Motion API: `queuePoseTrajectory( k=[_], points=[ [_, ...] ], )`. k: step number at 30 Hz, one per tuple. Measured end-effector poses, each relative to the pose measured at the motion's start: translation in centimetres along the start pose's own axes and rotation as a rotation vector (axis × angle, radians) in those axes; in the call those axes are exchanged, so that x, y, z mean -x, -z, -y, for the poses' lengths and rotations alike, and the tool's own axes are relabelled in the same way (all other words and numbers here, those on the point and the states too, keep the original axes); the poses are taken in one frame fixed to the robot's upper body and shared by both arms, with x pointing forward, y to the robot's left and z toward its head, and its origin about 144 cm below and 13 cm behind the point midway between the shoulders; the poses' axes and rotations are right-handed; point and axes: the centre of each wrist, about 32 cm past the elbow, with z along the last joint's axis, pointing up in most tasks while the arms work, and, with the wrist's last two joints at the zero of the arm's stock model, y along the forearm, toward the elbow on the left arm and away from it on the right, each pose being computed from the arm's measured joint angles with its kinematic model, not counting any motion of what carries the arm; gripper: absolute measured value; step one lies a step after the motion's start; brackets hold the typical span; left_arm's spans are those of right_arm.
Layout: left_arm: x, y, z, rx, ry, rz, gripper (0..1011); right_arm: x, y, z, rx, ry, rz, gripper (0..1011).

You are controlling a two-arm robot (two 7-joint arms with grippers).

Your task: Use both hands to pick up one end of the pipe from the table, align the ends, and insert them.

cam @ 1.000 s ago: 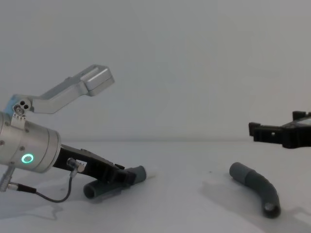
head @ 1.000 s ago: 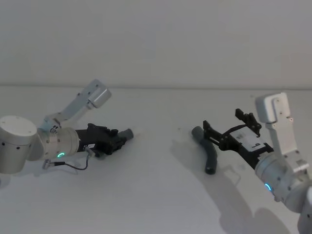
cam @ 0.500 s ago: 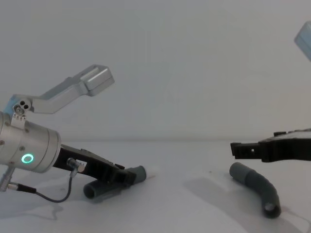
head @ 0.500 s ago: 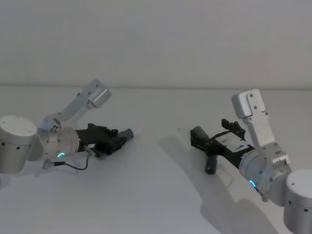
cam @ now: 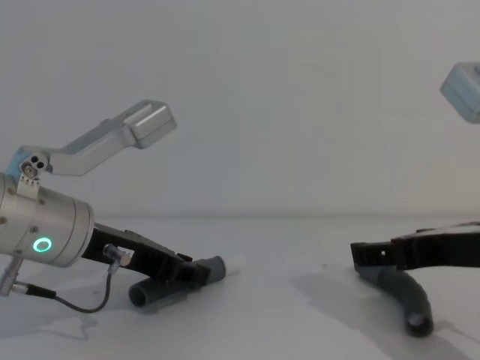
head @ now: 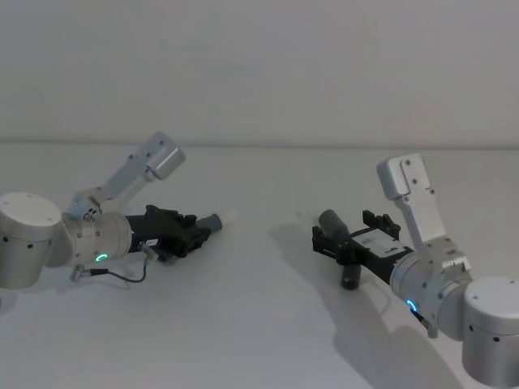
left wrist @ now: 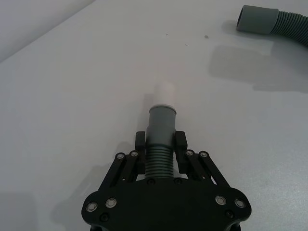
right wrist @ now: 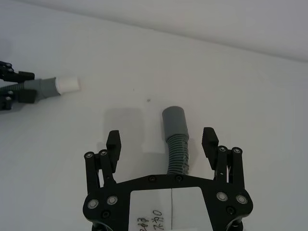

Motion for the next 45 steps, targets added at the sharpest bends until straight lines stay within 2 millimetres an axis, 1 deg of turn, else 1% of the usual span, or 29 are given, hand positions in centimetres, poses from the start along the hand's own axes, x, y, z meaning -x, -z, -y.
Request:
queuePoseTrajectory(
  k=[22, 45],
  points=[
    [0.0, 0.0, 0.0, 0.000, 0.000, 0.000, 347, -1.4, 0.9, -2.0, 0.068, -0.042, -0.033, 1001],
    [0.0, 0.0, 0.0, 0.000, 0.000, 0.000, 347, -2.1, 1.3, -2.7, 0.103, -0.055, -0.064, 1001]
  ],
)
